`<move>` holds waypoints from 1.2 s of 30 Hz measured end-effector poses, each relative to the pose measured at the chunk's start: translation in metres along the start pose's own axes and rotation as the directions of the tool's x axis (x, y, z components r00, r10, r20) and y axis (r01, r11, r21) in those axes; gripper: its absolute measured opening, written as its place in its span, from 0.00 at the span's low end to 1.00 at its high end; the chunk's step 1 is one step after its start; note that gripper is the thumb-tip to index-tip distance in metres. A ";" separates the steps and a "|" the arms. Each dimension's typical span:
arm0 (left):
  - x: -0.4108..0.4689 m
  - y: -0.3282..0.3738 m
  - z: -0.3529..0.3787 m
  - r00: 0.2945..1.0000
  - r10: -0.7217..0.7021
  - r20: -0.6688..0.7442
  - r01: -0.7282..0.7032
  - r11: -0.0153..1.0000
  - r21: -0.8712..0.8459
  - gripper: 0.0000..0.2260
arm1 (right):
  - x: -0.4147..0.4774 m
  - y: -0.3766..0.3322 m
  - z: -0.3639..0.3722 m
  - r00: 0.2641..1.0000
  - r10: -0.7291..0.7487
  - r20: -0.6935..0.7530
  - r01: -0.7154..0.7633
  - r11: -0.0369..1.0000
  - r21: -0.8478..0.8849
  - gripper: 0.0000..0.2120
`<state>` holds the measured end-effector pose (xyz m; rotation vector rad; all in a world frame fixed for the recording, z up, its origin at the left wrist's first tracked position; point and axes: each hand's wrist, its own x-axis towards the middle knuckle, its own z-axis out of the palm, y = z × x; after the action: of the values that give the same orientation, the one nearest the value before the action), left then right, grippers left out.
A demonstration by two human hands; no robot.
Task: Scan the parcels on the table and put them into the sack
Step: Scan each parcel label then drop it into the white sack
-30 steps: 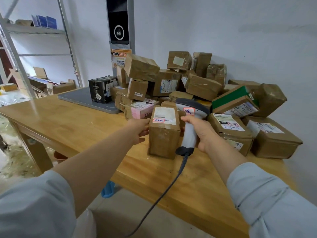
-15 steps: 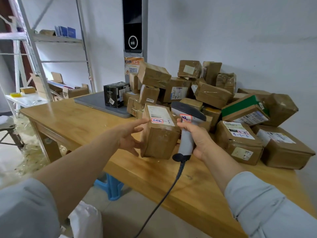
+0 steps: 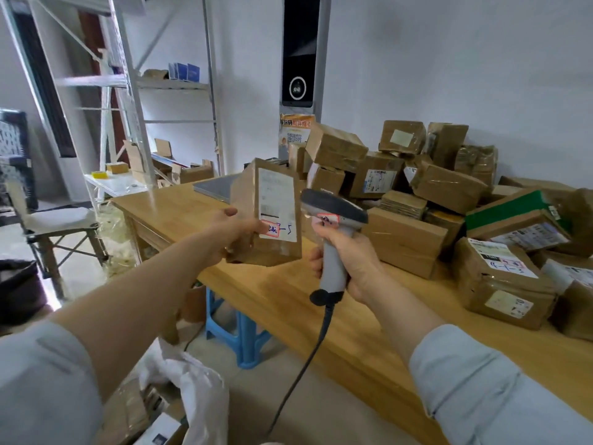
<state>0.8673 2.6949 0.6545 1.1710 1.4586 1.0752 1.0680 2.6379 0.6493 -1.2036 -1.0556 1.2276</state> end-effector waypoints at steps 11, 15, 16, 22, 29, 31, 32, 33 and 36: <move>-0.007 -0.018 -0.072 0.959 0.091 -0.267 -0.071 0.994 0.086 0.37 | -0.011 -0.003 0.056 0.990 0.036 0.135 -0.033 0.999 -0.025 0.09; -0.002 -0.024 -0.090 0.940 0.103 -0.324 -0.068 0.991 0.118 0.38 | -0.015 -0.006 0.065 0.985 0.032 0.169 -0.032 0.999 -0.003 0.09; -0.001 -0.026 -0.093 0.937 0.101 -0.334 -0.058 0.989 0.134 0.38 | -0.016 -0.008 0.067 0.984 0.022 0.176 -0.023 1.000 0.002 0.09; 0.001 -0.034 -0.107 0.929 0.084 -0.360 -0.026 0.986 0.164 0.38 | -0.019 -0.009 0.075 0.979 -0.001 0.204 0.002 1.000 -0.006 0.08; 0.000 -0.041 -0.118 0.916 0.082 -0.393 -0.012 0.984 0.176 0.40 | -0.023 -0.007 0.087 0.969 0.027 0.246 -0.024 1.000 -0.012 0.09; -0.001 -0.042 -0.121 0.911 0.073 -0.406 -0.004 0.986 0.169 0.40 | -0.023 -0.005 0.091 0.967 0.030 0.251 -0.027 1.000 -0.016 0.08; -0.001 -0.044 -0.123 0.912 0.064 -0.406 0.002 0.987 0.161 0.40 | -0.022 -0.003 0.094 0.967 0.034 0.253 -0.029 0.999 -0.020 0.08; -0.002 -0.046 -0.125 0.913 0.055 -0.403 0.010 0.987 0.158 0.40 | -0.021 -0.001 0.097 0.966 0.037 0.256 -0.033 0.999 -0.020 0.08; -0.006 -0.055 -0.134 0.917 0.025 -0.398 0.032 0.990 0.137 0.39 | -0.019 0.006 0.106 0.960 0.052 0.276 -0.054 0.999 -0.001 0.10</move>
<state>0.7280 2.6712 0.6241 1.0844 1.8779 1.2790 0.9612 2.6272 0.6549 -1.0815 -1.2277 1.4704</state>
